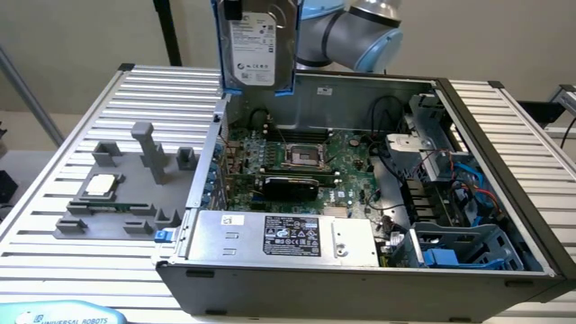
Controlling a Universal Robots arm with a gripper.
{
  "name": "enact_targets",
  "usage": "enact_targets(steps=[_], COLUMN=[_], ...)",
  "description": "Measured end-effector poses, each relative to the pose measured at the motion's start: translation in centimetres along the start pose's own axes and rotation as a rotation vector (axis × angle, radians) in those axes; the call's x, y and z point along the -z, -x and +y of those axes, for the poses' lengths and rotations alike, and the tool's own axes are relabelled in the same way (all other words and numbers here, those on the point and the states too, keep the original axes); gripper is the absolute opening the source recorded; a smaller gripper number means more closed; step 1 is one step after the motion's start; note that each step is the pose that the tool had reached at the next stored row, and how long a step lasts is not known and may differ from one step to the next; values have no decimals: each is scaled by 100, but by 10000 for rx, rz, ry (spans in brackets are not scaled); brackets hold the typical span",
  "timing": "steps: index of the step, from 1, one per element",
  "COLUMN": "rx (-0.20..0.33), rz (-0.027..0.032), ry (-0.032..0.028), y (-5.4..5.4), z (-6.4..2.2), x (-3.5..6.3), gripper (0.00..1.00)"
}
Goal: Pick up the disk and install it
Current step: 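Pick up the disk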
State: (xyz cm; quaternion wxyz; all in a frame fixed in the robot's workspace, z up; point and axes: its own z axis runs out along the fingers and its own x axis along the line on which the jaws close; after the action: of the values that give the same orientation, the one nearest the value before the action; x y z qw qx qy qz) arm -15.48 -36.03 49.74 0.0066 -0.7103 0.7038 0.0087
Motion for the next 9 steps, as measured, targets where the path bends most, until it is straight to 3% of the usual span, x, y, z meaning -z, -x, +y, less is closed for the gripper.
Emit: enact_targets(steps=[9], rx=[1], rz=[-12], ry=[0], y=[-124], z=[-409], x=[3], gripper=[33])
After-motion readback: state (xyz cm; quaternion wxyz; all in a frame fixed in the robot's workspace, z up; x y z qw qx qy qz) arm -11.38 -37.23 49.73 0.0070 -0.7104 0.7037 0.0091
